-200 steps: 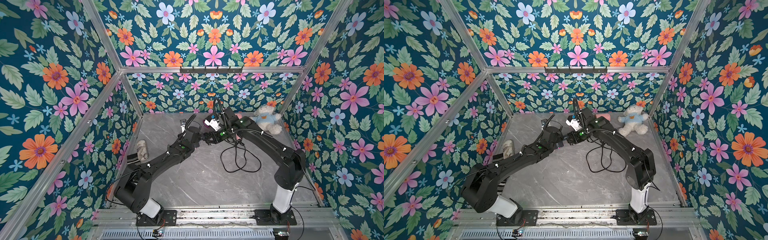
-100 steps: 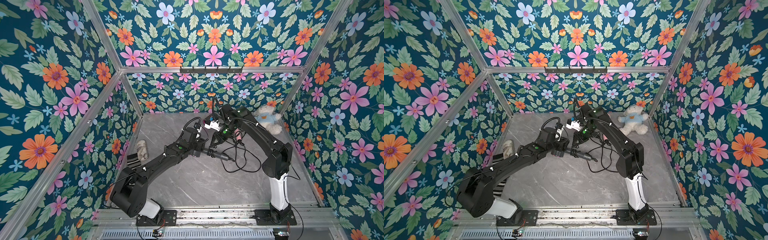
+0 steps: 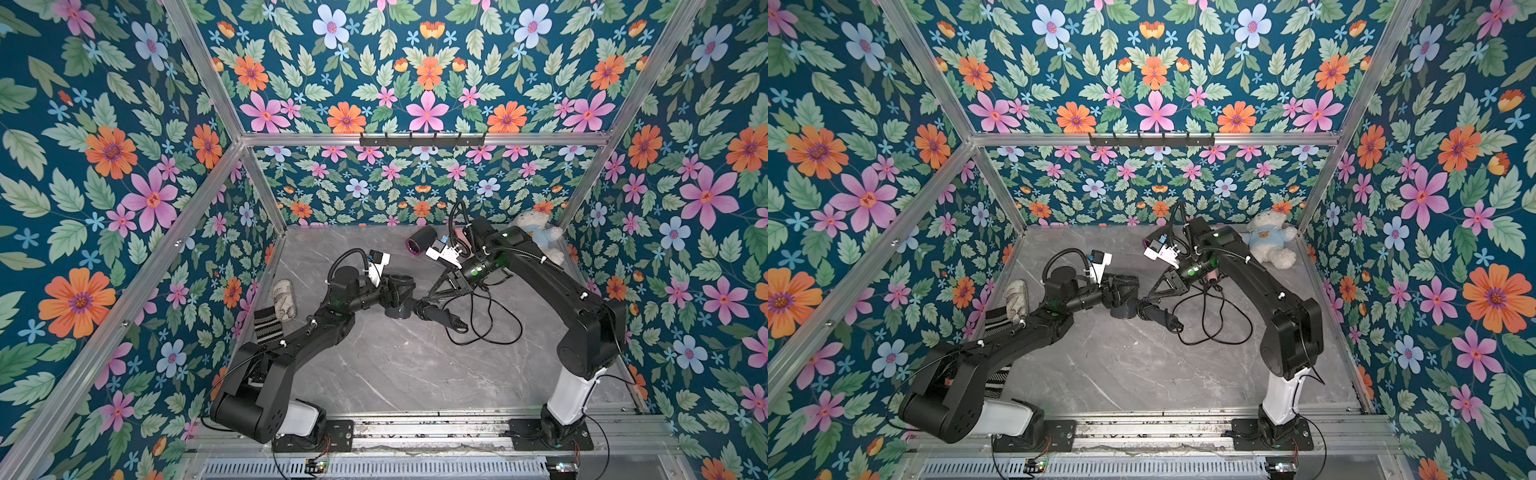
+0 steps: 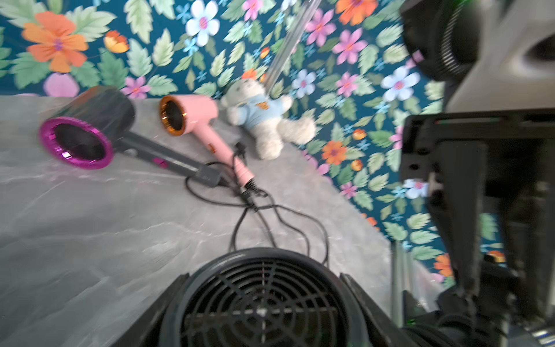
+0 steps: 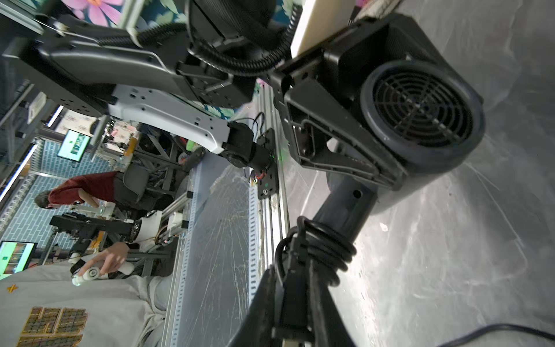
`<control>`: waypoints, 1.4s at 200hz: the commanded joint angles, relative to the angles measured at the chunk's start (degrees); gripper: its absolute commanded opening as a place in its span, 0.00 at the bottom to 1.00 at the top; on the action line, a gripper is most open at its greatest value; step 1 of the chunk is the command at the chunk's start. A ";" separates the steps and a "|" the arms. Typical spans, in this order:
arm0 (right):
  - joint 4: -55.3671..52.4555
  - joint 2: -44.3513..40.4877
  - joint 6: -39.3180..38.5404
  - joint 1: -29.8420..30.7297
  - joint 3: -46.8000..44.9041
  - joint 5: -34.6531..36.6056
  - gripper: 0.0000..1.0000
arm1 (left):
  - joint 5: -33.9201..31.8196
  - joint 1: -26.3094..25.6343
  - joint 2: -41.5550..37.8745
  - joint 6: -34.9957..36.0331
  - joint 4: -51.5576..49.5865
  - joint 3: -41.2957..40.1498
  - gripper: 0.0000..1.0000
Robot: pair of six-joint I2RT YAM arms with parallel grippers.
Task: Wrap the cord around the hair dryer
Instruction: Wrap the power cord around the hair dryer, then place the hair dryer at the center of the board.
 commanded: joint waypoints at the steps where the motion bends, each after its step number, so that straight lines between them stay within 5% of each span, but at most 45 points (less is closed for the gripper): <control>1: 21.86 -3.86 9.22 -1.34 -6.81 -5.98 0.00 | 8.38 0.23 1.10 -10.18 20.45 -1.49 0.00; 64: 64.51 -14.66 34.24 -1.44 -28.41 4.32 0.00 | 1.80 0.30 10.44 -34.34 56.89 -4.45 0.00; 137: 93.20 -16.29 47.20 -1.07 -44.75 19.34 0.00 | -9.79 -0.05 12.20 -37.85 58.01 -4.87 0.00; 174: 96.58 -17.55 43.54 2.98 -48.67 32.35 0.00 | -14.75 -0.79 12.76 -40.53 58.24 -5.15 0.00; 208: 85.72 -16.32 39.38 4.43 -44.59 34.73 0.00 | -14.25 -1.62 7.32 -30.89 39.89 -3.13 0.00; 251: 69.39 -15.89 32.21 4.44 -39.48 31.15 0.00 | -12.43 -1.63 -1.34 -9.16 0.94 4.55 0.00; 280: 64.74 -15.08 31.71 4.42 -38.82 28.12 0.00 | -14.01 -0.89 -3.61 -4.63 -6.59 6.17 0.00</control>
